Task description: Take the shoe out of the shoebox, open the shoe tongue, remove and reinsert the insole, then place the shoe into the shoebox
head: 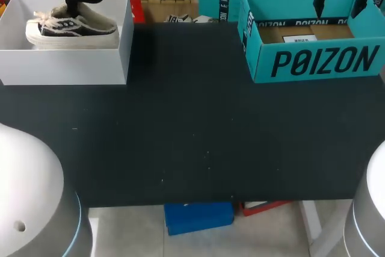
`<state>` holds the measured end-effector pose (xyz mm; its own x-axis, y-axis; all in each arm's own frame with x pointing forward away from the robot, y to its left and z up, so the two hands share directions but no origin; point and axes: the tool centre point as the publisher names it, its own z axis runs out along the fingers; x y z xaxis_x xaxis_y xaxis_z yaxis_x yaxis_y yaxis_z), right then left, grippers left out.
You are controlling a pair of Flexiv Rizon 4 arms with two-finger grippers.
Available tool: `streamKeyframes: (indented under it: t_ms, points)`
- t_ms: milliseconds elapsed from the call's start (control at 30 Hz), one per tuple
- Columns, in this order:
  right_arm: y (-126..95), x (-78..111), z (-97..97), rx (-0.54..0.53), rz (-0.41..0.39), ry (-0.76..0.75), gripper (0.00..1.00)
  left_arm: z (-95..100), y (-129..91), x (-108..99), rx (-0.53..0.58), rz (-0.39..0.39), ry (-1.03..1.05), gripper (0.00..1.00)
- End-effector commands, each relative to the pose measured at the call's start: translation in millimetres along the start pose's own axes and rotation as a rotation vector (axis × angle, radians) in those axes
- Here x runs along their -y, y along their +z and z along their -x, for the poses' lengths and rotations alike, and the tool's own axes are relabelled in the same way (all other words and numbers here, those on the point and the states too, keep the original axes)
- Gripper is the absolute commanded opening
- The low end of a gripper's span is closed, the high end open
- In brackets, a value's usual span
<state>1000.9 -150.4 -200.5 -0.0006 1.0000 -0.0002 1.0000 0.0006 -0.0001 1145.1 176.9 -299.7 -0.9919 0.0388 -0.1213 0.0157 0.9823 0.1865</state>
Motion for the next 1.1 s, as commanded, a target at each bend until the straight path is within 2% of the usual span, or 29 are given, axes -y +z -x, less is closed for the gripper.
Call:
streamKeyframes:
  t_ms: [33, 167, 333, 633, 833, 1100]
  points:
    - [-0.2, 0.1, -0.2, 0.000, 0.000, 0.000, 1.00, 5.5, -50.7, 1.2, 0.013, 0.025, -0.008, 0.00]
    - [-0.2, 0.1, -0.2, 0.000, 0.000, 0.000, 1.00, 6.6, -83.8, 7.7, 0.035, 0.031, -0.029, 0.00]
    - [-0.2, 0.1, -0.2, 0.000, 0.000, 0.000, 1.00, -3.2, -122.0, 19.9, 0.057, 0.024, -0.086, 0.00]
    - [-0.2, 0.1, -0.2, 0.000, 0.000, 0.000, 1.00, -43.5, -178.9, 58.3, 0.094, -0.017, -0.123, 0.00]
    - [-0.2, 0.1, -0.2, 0.000, 0.000, 0.000, 1.00, -75.8, -187.6, 96.4, 0.081, -0.035, -0.114, 0.00]
    - [-0.2, 0.1, -0.2, 0.000, 0.000, 0.000, 1.00, -104.8, -178.7, 150.1, 0.045, -0.019, -0.055, 0.00]
